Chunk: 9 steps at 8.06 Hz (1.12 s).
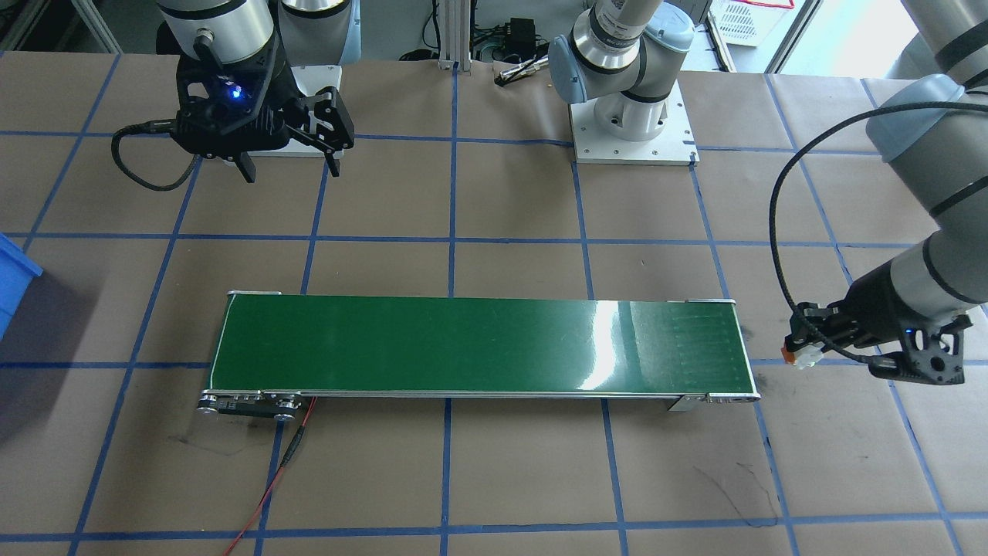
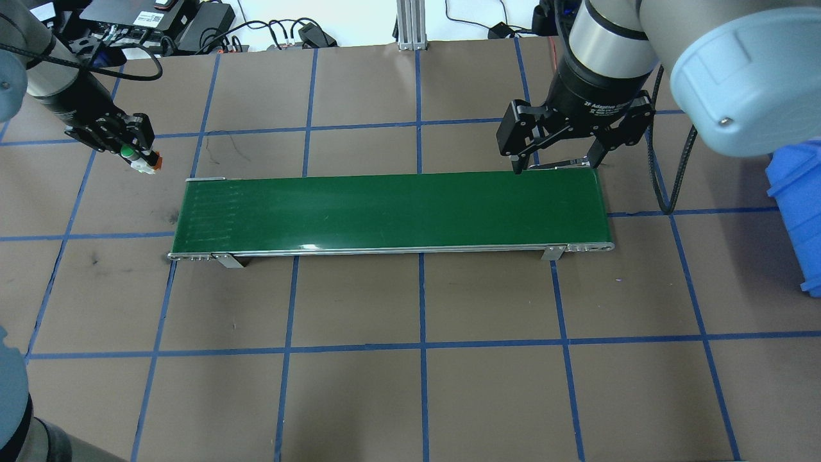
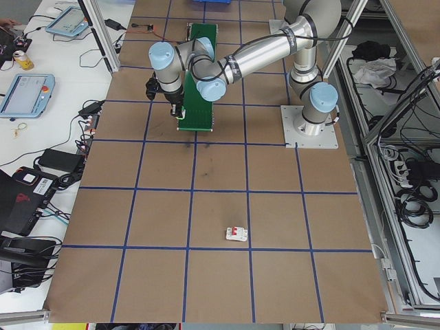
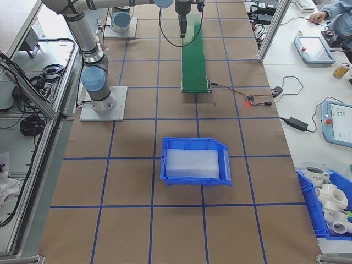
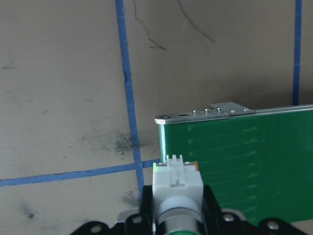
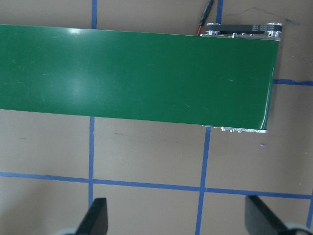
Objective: Move button from left to right
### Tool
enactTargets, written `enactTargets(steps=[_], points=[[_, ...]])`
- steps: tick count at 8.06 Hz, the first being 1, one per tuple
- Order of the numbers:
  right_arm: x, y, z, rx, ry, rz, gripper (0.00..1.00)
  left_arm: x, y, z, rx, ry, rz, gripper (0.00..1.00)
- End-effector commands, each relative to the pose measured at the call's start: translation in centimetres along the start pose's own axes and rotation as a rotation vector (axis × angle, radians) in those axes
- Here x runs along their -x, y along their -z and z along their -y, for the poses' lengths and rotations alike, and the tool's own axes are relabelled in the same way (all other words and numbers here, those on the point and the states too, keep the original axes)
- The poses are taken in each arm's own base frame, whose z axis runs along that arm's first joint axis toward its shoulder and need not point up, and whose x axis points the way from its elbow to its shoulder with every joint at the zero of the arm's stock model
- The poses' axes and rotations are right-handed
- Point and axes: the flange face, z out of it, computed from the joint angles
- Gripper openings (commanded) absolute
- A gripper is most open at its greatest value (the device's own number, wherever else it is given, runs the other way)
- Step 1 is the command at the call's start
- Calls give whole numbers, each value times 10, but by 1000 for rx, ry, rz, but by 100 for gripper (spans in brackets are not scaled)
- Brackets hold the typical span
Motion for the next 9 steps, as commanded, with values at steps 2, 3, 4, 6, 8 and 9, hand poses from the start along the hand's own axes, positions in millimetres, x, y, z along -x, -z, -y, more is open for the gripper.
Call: enactTargets(steps=[2, 3, 4, 6, 8, 9], points=[[0, 0, 0, -1, 0, 0, 100, -11, -75, -3, 93, 18, -48, 0], [0, 0, 0, -1, 0, 0, 100, -17, -86, -11, 119, 60, -55, 0], [0, 0, 0, -1, 0, 0, 100, -19, -91, -13, 128, 68, -61, 0], [0, 0, 0, -1, 0, 0, 100, -27, -94, -14, 139, 79, -64, 18], [0, 0, 0, -1, 0, 0, 100, -64, -65, -15, 112, 73, -21, 100], [0, 0, 0, -1, 0, -1, 100, -74, -48, -19, 85, 66, -12, 100]])
